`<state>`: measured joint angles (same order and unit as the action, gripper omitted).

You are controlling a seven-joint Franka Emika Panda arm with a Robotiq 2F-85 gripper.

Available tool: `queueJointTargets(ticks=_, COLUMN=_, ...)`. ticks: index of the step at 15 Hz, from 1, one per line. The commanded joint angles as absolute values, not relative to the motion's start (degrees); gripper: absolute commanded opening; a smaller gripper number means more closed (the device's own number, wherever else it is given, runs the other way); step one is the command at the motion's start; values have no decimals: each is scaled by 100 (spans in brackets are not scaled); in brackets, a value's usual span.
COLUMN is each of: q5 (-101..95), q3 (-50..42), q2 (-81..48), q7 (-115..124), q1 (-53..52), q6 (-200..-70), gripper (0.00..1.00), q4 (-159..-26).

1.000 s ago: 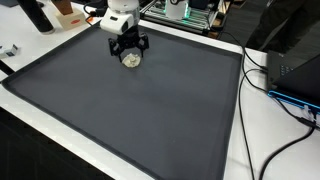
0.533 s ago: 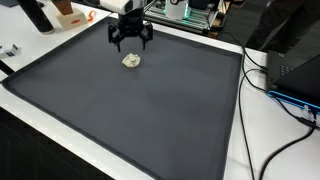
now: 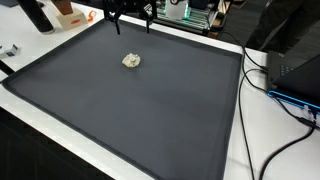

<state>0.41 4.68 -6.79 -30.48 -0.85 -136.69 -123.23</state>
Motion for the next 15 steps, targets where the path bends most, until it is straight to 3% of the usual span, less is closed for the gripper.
queueJointTargets(ticks=1, q5=1241, q3=362, q2=-262, q7=-3350, q1=193, q6=-13296, gripper=100, q4=-12404)
queueJointTargets(ticks=15, q5=4345, q3=-642, q2=-674, q7=-3307, q1=1023, q6=-12144, gripper=100, q4=-12425)
